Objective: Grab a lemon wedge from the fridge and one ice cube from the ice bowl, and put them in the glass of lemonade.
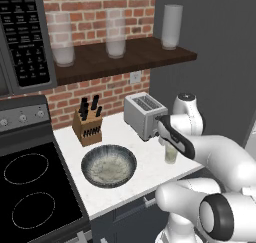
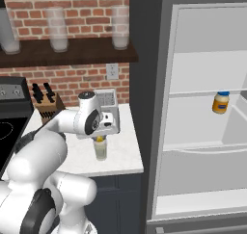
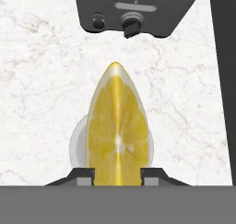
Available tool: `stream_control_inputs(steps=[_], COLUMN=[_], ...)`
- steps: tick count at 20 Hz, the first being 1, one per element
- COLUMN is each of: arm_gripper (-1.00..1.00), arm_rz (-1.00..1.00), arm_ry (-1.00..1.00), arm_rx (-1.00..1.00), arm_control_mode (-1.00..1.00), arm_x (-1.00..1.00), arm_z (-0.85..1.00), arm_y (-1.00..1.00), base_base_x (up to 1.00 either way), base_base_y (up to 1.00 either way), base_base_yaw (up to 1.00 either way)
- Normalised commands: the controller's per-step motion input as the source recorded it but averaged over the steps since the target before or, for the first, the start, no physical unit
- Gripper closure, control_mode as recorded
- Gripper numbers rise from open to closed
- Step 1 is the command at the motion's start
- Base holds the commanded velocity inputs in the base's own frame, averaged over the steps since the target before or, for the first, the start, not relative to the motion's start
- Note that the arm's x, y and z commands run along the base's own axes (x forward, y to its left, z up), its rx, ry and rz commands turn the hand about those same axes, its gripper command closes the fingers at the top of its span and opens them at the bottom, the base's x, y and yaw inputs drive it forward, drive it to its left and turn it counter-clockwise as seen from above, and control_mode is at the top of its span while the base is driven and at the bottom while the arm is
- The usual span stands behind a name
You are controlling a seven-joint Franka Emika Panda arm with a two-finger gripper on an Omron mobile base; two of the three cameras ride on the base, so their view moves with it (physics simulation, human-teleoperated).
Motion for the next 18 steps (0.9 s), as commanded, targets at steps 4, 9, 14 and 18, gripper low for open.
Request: stream_control_inputs(steps=[4, 9, 14, 18], arm_gripper=[1.0, 1.0, -1.0, -1.0], arm_rz=[0.0, 0.0, 0.0, 0.0], arm_ry=[0.0, 0.0, 0.0, 0.0], arm_rx=[0.0, 0.0, 0.0, 0.0], arm_control_mode=[-1.0, -1.0, -1.0, -1.0], arm_x=[0.0, 0.0, 0.0, 0.0], arm_z=[-0.03, 0.0, 0.0, 0.0], arm_y=[0.0, 0.0, 0.0, 0.0], base_base_x=[0.0, 0.0, 0.0, 0.0], base_base_y=[0.0, 0.0, 0.0, 0.0], base_base_yaw=[0.0, 0.0, 0.0, 0.0])
